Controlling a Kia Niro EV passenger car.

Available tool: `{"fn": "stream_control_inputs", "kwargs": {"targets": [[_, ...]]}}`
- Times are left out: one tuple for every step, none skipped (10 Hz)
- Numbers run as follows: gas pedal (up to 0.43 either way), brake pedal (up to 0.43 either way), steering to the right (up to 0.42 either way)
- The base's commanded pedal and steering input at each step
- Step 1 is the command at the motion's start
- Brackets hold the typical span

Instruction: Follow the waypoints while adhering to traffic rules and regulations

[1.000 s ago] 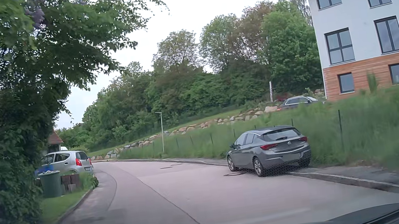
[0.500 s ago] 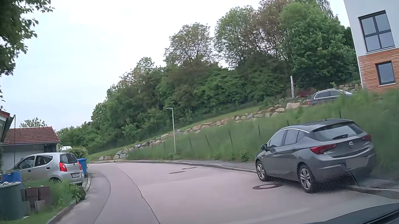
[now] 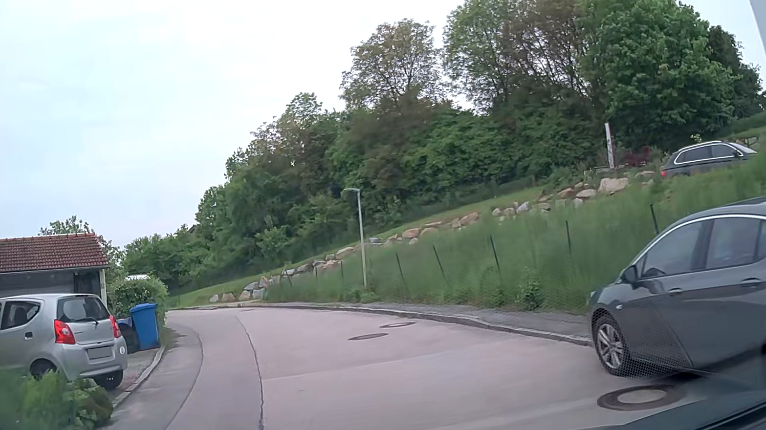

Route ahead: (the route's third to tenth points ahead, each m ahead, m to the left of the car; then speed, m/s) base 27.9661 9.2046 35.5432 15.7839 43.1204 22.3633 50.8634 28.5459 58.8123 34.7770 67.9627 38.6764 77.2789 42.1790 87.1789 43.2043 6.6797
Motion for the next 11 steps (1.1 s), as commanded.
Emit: {"fn": "stream_control_inputs", "kwargs": {"targets": [[0.000, 0.000, -0.075], [0.000, 0.000, -0.074], [0.000, 0.000, -0.074], [0.000, 0.000, -0.072], [0.000, 0.000, -0.068], [0.000, 0.000, -0.067], [0.000, 0.000, -0.067], [0.000, 0.000, -0.067], [0.000, 0.000, -0.067], [0.000, 0.000, -0.067], [0.000, 0.000, -0.067]]}}
